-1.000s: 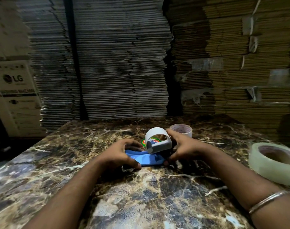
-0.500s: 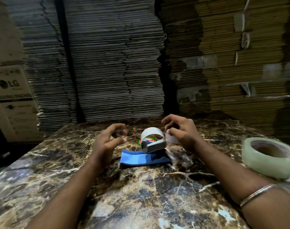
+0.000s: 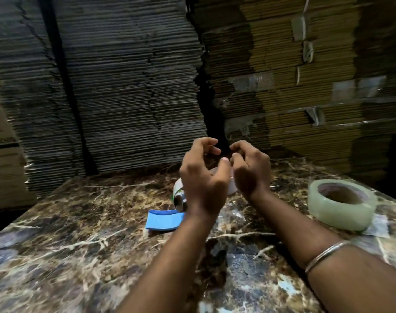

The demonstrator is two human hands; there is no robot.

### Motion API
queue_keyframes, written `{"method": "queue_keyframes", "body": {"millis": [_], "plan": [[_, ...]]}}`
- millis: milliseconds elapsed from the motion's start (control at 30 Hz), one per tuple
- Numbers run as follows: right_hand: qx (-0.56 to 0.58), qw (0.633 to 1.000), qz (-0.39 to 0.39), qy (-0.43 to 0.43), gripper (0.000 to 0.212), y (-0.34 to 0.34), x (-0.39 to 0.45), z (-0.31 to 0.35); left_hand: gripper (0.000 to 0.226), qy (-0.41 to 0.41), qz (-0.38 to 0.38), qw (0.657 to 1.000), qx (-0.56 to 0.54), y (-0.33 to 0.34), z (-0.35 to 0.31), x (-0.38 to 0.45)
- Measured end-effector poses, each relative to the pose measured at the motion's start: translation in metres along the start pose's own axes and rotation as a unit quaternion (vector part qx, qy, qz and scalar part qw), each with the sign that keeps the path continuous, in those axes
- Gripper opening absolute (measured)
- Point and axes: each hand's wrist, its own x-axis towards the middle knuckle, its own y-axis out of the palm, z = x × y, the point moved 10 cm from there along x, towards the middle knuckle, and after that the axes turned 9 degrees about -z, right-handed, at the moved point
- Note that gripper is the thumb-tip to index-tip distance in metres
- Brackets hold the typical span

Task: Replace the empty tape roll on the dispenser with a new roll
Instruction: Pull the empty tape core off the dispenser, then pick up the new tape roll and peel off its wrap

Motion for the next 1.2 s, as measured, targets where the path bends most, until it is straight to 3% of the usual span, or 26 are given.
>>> {"method": "queue_keyframes", "body": {"millis": [133, 300, 433, 600, 700, 800, 967, 1067, 1200], "plan": [[-0.010, 0.999, -0.037, 0.024, 0.038, -0.010, 0.005, -0.006, 0.027, -0.053, -0.039, 0.998, -0.016, 0.004, 0.015, -0.016], [-0.036, 0.997, -0.068, 0.030, 0.038, -0.022, 0.008, -0.004, 0.023, 0.018, 0.035, 0.999, 0.011, 0.004, 0.011, -0.033], [-0.064, 0.995, -0.073, 0.026, 0.031, -0.032, 0.013, 0.002, 0.027, 0.002, 0.086, 0.996, 0.018, 0.017, 0.014, -0.041], [-0.133, 0.988, -0.021, 0.073, 0.023, -0.049, 0.013, -0.008, 0.031, -0.012, 0.132, 0.990, 0.056, 0.031, 0.023, -0.051], [-0.172, 0.984, 0.014, 0.050, 0.019, -0.069, 0.007, -0.010, 0.027, -0.020, 0.155, 0.985, 0.072, 0.037, 0.028, -0.055], [-0.275, 0.960, 0.046, -0.008, 0.024, -0.095, -0.003, -0.012, 0.024, -0.025, 0.189, 0.978, 0.085, 0.044, 0.033, -0.058], [-0.456, 0.882, 0.045, -0.108, 0.038, -0.131, -0.022, -0.022, 0.020, -0.044, 0.214, 0.970, 0.105, 0.047, 0.043, -0.062], [-0.509, 0.858, 0.041, -0.055, 0.049, -0.150, -0.026, -0.039, 0.018, -0.061, 0.212, 0.970, 0.108, 0.045, 0.049, -0.062], [-0.537, 0.837, 0.098, 0.022, 0.059, -0.150, -0.034, -0.062, 0.017, -0.083, 0.219, 0.969, 0.079, 0.044, 0.047, -0.065]]}}
